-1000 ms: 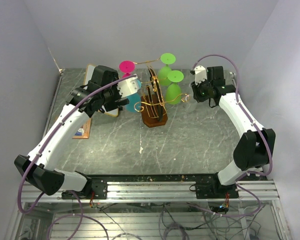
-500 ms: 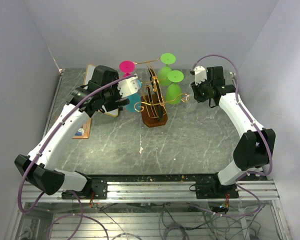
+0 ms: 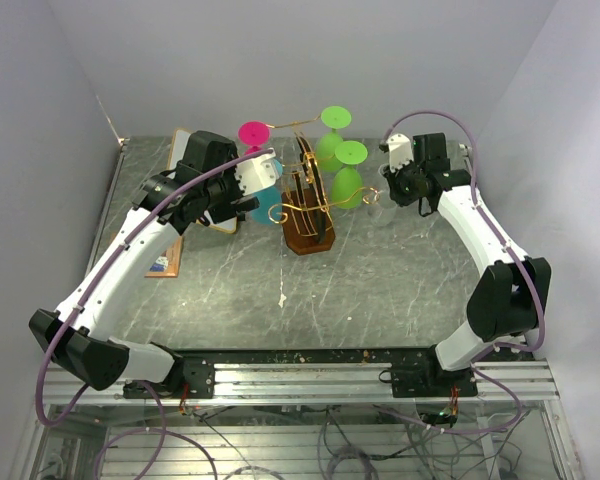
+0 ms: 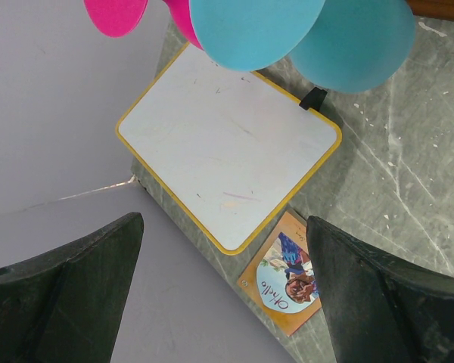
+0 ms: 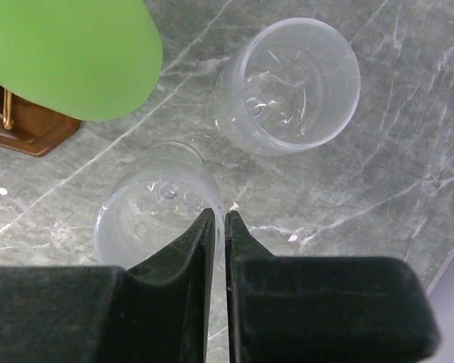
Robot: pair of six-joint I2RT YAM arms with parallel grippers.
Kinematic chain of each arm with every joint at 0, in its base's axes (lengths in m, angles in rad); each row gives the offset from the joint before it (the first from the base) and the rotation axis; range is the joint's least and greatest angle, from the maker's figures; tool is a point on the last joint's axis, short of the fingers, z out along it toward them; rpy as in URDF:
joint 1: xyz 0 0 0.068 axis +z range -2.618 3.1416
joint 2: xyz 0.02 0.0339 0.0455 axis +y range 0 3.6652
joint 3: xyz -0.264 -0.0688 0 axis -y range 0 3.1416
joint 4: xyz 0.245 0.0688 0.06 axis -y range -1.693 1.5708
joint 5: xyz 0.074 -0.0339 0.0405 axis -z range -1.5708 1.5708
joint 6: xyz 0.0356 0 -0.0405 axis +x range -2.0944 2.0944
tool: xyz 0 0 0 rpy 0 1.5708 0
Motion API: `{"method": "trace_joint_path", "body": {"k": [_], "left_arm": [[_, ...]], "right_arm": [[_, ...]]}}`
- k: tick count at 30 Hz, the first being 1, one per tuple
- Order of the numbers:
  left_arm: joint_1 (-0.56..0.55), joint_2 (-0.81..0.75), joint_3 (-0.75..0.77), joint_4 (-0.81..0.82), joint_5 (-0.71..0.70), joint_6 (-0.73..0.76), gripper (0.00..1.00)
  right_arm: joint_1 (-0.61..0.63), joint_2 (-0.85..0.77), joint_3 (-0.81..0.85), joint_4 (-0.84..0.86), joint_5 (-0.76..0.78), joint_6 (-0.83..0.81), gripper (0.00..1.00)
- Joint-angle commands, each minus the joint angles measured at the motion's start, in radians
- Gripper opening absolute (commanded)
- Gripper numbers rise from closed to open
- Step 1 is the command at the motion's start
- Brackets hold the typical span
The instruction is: Place the wine glass upside down on the wine glass rack
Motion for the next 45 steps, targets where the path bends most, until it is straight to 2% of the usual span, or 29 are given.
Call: {"method": "trace_joint_path", "body": {"k": [1,6,23,34,40,45], "left_arm": [[0.009,-0.018,-0.004,0.018,0.02,-0.011,0.99],[0.01,-0.019,0.0,0.023,0.021,-0.027,0.99],[0.012,-0.015,0.011,0.035,0.016,-0.048,0.99],[0.039,-0.004,0.091,0.084,0.02,-0.165,0.99],[0.051,0.021,0.166,0.09,0.042,-0.245,0.99],[0.063,0.015,0.178,0.106,0.111,-0.302,0.99]], "right_arm": [[0.003,-0.031,-0.019,-0.027,0.011,-0.014,0.06],[0.002,-0.073,-0.033,-0.027,0.021,-0.023,0.0],[-0.044,-0.177,-0.068,-0.058,0.003,-0.065,0.0],[-0.239,-0.352,-0.055,-0.114,-0.076,-0.079,0.0],[-0.374,-0.4,0.035,-0.133,-0.13,-0.045,0.0],[-0.439,-0.408,0.105,-0.089,-0.198,0.027,0.0]]}}
